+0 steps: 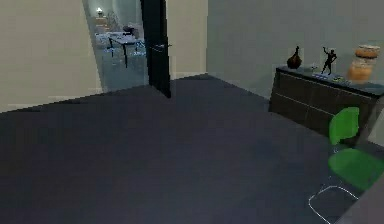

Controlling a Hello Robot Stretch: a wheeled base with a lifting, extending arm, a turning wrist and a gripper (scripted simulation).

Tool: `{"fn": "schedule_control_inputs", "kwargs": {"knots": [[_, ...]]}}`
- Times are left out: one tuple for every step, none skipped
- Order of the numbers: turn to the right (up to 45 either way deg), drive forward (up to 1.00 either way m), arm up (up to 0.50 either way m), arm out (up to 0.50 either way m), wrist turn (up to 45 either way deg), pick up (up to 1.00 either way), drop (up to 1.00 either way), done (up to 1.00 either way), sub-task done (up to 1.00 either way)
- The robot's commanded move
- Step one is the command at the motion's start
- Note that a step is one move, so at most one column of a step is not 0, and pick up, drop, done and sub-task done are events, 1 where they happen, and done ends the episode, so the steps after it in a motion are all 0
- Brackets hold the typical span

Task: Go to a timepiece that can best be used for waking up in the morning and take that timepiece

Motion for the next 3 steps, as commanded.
{"fn": "schedule_control_inputs", "kwargs": {"knots": [[0.0, 0.45, 0.00, 0.00, 0.0, 0.00, 0.00, 0.00, 0.00], [42.0, 0.00, 0.00, 0.00, 0.0, 0.00, 0.00, 0.00, 0.00], [0.0, 0.85, 0.00, 0.00, 0.0, 0.00, 0.00, 0.00, 0.00]]}}
